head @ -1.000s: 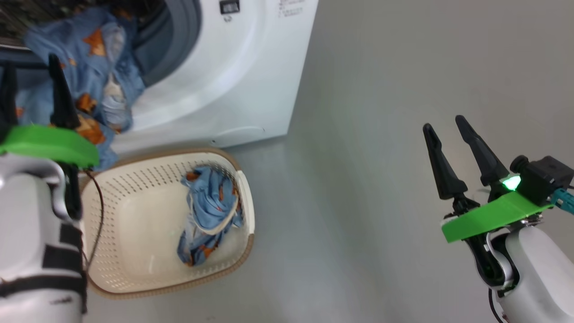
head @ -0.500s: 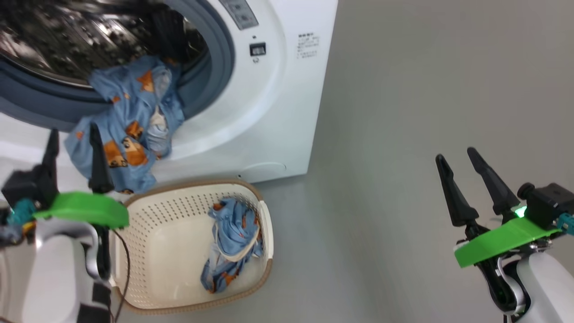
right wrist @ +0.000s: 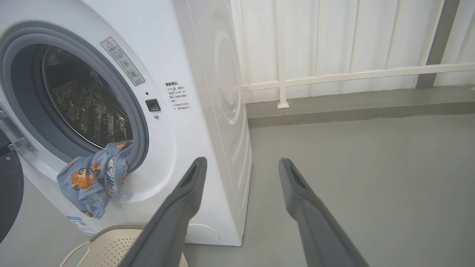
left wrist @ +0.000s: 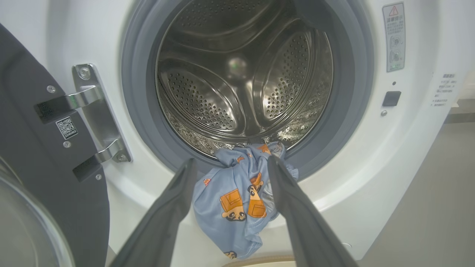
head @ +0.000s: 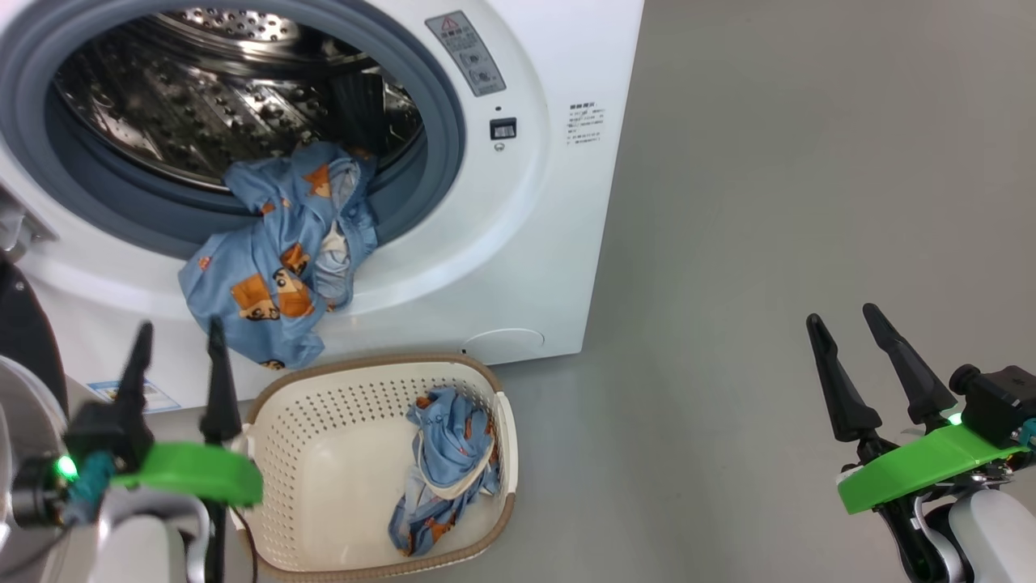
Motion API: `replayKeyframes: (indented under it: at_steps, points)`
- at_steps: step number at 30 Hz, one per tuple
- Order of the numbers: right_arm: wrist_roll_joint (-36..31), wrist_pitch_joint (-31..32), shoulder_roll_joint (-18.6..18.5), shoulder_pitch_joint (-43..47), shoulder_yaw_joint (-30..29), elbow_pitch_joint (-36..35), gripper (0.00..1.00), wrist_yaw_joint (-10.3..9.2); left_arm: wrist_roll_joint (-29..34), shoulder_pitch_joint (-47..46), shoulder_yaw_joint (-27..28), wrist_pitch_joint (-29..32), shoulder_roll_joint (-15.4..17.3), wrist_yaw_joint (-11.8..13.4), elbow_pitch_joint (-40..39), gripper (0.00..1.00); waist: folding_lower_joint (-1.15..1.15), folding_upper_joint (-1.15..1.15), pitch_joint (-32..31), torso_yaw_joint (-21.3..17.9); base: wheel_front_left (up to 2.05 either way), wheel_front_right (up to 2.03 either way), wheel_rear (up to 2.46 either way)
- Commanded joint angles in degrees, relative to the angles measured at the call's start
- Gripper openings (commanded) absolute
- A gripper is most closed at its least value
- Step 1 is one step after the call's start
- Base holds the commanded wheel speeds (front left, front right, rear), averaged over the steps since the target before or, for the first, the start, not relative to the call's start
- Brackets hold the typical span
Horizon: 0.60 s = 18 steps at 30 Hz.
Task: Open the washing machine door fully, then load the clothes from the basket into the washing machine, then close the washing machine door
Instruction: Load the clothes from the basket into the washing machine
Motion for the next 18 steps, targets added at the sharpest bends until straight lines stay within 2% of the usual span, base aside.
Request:
replayKeyframes:
  at_steps: [1, 18]
  points:
    - [-0.87, -0.45, -1.06, 0.83, 0.38, -1.17, 1.00, 0.25, 1.31, 1.47, 1.01, -0.37, 1.21, 0.01, -2.26, 1.00, 0.00, 0.00, -0.63, 0.33, 0.00, 0.00, 0.00]
    - [-1.00, -0.45, -1.83, 4.25, -0.63, -1.35, 1.00, 0.25, -0.11, 14.90, 1.75, -0.37, -0.06, 0.01, -10.83, 1.00, 0.00, 0.00, -3.72, 1.32, 0.00, 0.00, 0.00]
